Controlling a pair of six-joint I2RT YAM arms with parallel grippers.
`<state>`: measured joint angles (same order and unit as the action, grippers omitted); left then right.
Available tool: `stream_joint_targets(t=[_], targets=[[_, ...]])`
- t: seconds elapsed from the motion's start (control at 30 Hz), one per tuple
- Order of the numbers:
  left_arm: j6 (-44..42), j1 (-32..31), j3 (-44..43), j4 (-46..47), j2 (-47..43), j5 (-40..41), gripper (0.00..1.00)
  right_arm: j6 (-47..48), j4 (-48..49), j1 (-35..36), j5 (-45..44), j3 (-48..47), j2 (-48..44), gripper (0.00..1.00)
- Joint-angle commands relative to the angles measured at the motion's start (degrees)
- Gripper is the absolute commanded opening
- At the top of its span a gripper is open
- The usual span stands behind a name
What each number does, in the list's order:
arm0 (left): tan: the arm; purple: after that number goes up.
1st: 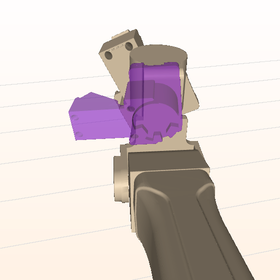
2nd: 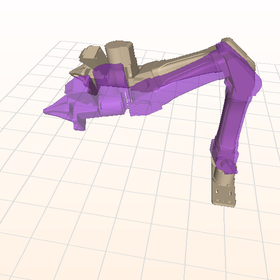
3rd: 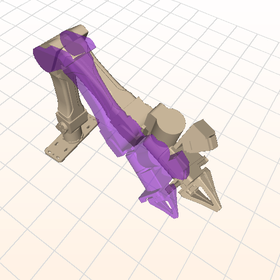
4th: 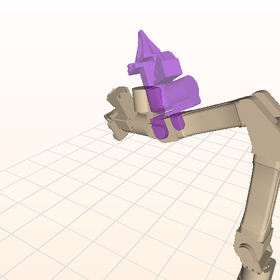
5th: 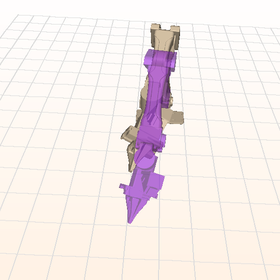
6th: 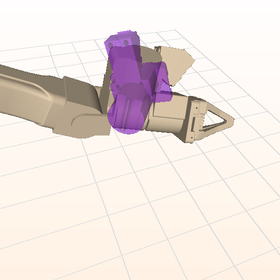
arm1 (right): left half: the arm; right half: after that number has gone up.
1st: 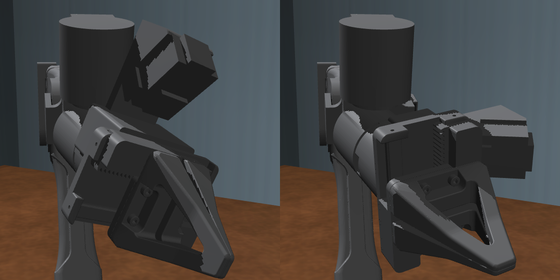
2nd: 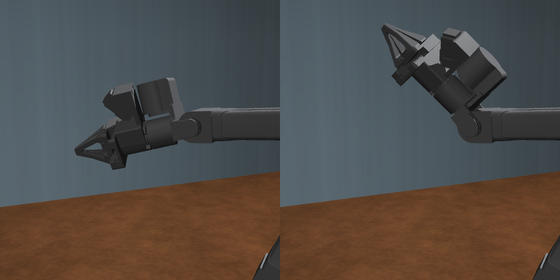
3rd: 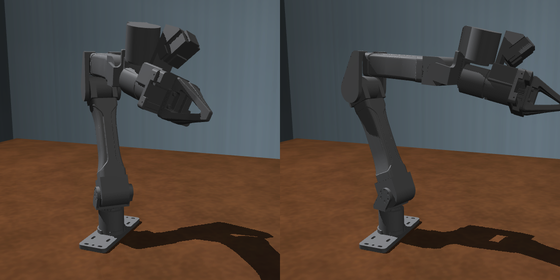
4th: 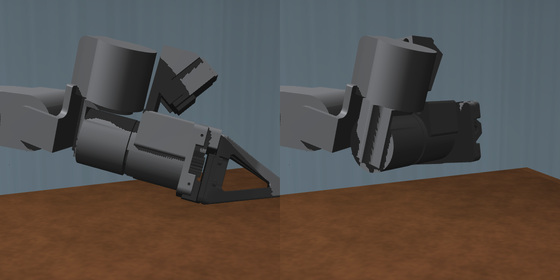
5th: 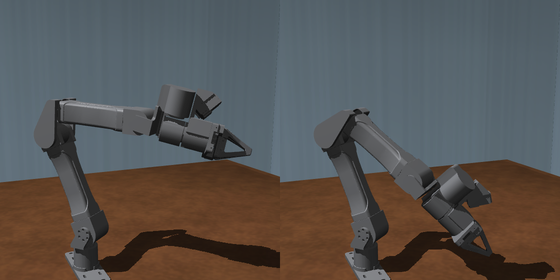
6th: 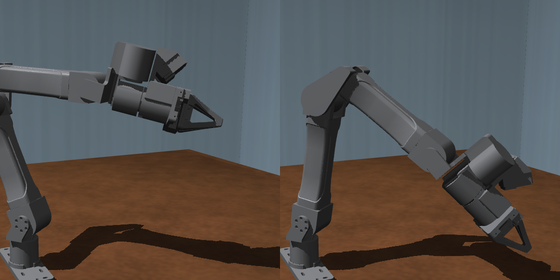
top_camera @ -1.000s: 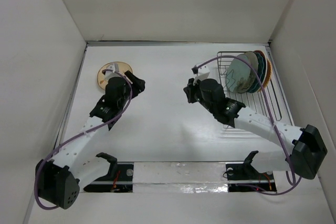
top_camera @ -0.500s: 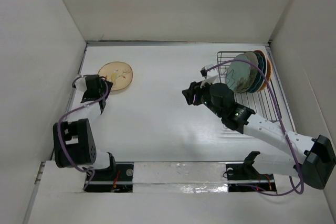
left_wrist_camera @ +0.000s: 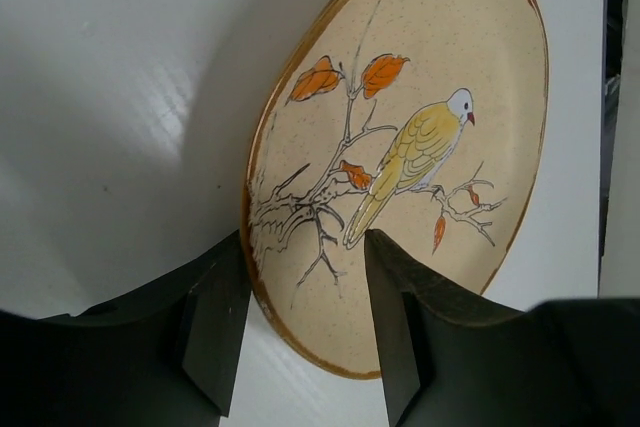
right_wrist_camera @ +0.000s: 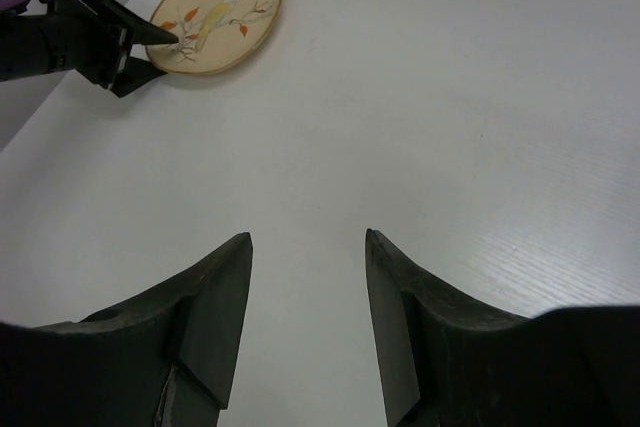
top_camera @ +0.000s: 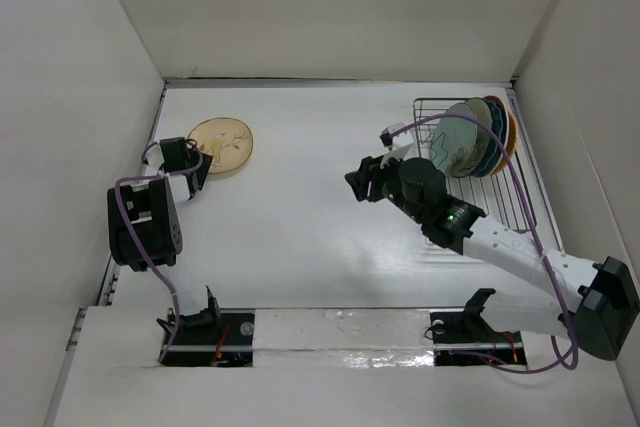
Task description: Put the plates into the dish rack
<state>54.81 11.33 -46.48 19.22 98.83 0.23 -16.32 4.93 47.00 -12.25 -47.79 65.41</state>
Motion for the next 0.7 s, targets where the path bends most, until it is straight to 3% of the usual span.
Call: stream_joint_targets(t=[0.0,0.13,0.17,0.27,0.4,0.6,0.67], targets=[[1.5,0.1,-1.9,3.2,2.1,-2.9,0.44,0.2,3.0,-0.8,0.2,-0.1,0.2,0.55],[4.9,0.1,-0.8,8.5,4.8,-7.0,0.30,0.2,2.9,-1.4,-0.1,-0.1,0.2,0.55],[5.3,0.1,0.2,9.7,5.0,-7.3,0.18,0.2,3.0,-1.9,0.0,0.0,0.2,0.55],[5.7,0.6,2.4,12.3,4.5,-6.9,0.00,0.2,3.1,-1.9,0.2,0.1,0.6,0.54],[5.8,0.6,7.7,18.6,-0.4,-5.7,0.00,0.1,3.4,-2.4,1.2,-0.1,1.5,0.55],[6.8,-0.8,15.1,26.8,-12.2,-8.7,0.00,-2.2,4.9,-3.0,4.9,-1.8,4.5,0.80],[6.7,-2.3,15.4,26.9,-15.8,-10.1,0.00,-3.5,5.1,-3.0,6.8,-2.8,5.6,0.83]])
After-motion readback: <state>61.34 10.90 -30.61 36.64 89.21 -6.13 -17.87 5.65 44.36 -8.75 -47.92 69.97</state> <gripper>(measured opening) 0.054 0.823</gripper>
